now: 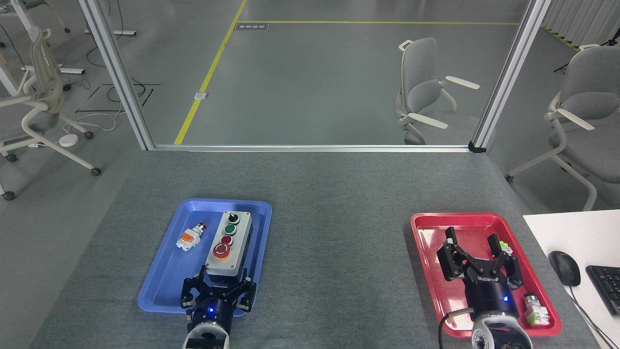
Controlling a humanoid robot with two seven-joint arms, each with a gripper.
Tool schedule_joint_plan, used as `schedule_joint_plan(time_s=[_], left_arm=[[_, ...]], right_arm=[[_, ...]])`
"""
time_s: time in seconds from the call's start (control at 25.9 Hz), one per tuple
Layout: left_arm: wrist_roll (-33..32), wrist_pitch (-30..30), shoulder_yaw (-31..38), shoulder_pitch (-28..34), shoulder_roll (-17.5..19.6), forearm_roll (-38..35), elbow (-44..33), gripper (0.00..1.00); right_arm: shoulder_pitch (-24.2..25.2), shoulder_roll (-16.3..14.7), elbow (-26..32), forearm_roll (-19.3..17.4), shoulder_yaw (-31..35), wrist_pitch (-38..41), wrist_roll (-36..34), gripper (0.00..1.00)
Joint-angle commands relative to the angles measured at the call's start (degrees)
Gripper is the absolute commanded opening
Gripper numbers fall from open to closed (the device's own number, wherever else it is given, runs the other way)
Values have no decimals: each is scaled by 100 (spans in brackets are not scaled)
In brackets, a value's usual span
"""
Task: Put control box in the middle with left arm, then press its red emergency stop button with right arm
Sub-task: 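Move the left gripper to the gray control box and grasp it, then lift the control box with the left gripper and carry it toward the table middle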
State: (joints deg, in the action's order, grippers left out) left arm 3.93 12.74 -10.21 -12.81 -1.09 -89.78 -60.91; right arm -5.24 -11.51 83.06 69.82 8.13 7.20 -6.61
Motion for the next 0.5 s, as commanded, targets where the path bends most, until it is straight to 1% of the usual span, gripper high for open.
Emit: schedule_joint_plan(time_s=[0.0,0.04,0.08,0.12,0.19,0.27,0.35,0.46], left_arm=[[-33,-17,2,-222,-32,92,307,99],[-24,-17,2,-292,-32,145,422,99],[-24,-26,2,-363,-23,233,527,99],[-24,-35,2,-415,-23,312,624,99],[-24,-52,2,-565,-14,444,808,99],[-24,-52,2,-723,-14,505,1037,99],[-24,-61,2,-916,-23,567,1274,99],[-15,-70,2,-1145,-23,681,1520,99]], right_arm=[[-29,-18,0,-557,136,-201,-367,99],[-29,-18,0,-864,163,-403,-402,99],[-29,-18,17,-1093,163,-614,-367,99],[-29,-18,17,-1216,154,-746,-306,99],[-29,-18,17,-1216,136,-843,98,99],[-29,-36,44,-1260,171,-878,757,99],[-38,-141,35,-1269,189,-887,1434,99],[-38,-194,35,-1269,189,-676,1962,99]])
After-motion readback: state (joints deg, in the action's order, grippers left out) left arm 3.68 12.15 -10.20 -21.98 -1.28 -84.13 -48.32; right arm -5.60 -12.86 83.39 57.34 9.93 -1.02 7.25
